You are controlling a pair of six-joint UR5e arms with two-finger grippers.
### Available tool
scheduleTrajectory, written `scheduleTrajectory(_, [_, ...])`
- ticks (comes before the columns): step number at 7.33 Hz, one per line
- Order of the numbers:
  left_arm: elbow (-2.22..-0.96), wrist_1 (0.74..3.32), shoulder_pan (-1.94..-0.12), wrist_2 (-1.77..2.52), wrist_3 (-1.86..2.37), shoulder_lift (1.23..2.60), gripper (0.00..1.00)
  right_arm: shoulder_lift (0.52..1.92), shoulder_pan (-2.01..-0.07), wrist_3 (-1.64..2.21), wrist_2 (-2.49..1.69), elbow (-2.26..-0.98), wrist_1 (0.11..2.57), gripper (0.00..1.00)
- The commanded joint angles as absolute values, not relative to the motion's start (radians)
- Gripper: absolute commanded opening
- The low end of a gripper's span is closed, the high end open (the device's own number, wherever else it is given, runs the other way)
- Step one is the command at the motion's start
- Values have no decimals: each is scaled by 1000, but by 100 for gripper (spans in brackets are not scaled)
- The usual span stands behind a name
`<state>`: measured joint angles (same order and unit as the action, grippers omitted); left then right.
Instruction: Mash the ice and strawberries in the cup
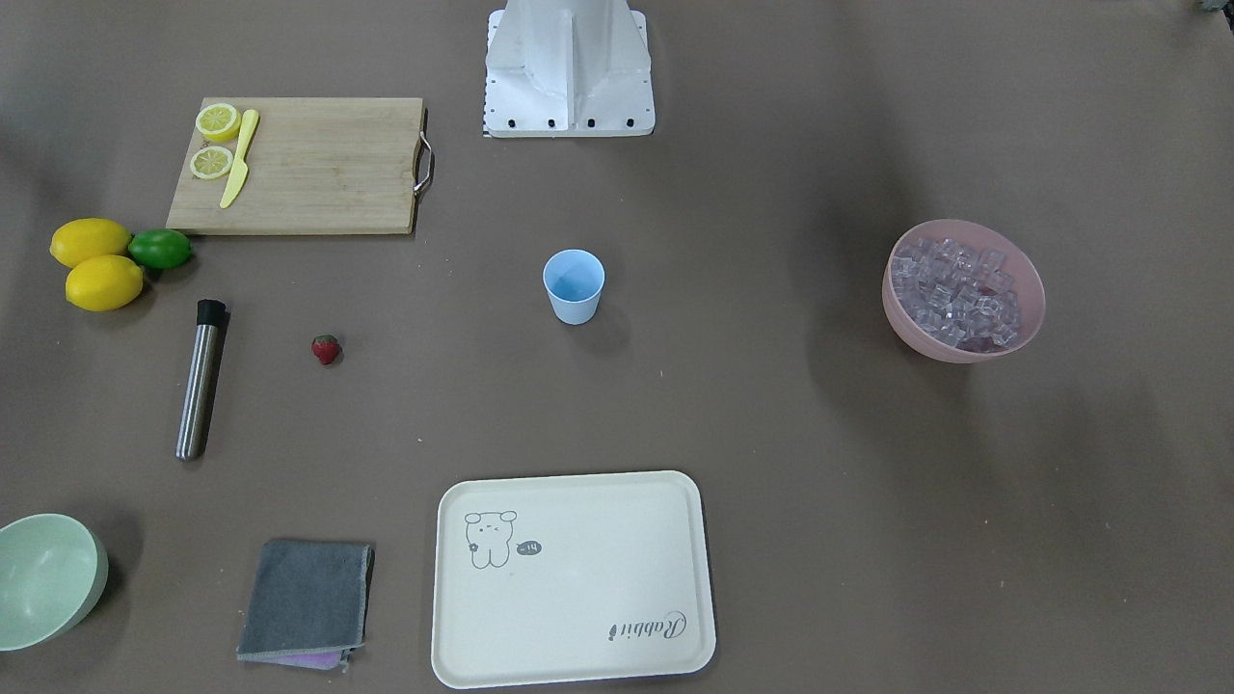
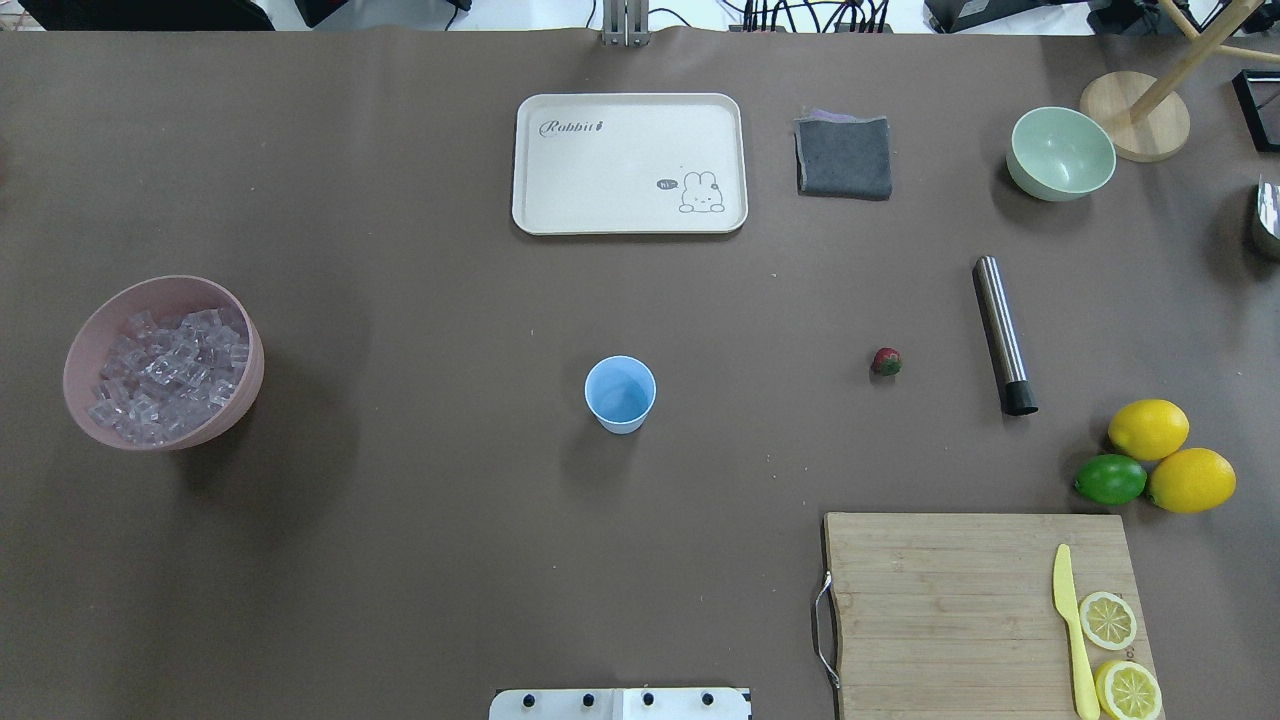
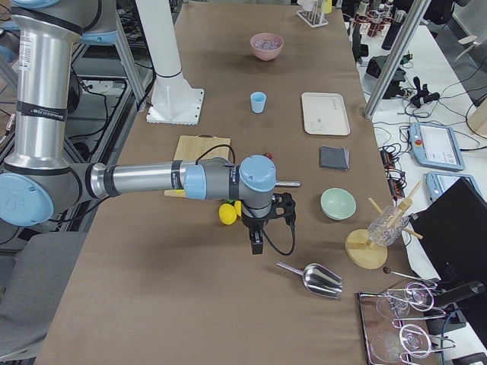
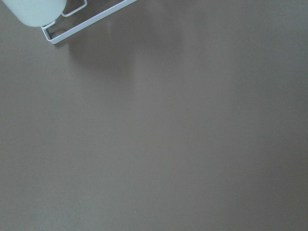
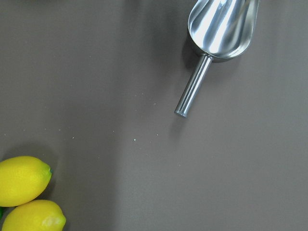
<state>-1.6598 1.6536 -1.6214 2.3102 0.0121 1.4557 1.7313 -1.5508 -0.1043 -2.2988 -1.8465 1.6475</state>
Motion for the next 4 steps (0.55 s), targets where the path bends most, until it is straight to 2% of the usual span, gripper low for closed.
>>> scheduleTrajectory(1, [-1661,1654,-1618,2310,12,1456,100,1732,-1551,-104,-2306,-1848,1647,100])
scheduleTrajectory(4, [-1660,1664,-1618,2310,11,1456,100,1720,-1551,-106,-2301,-1850,1646,100])
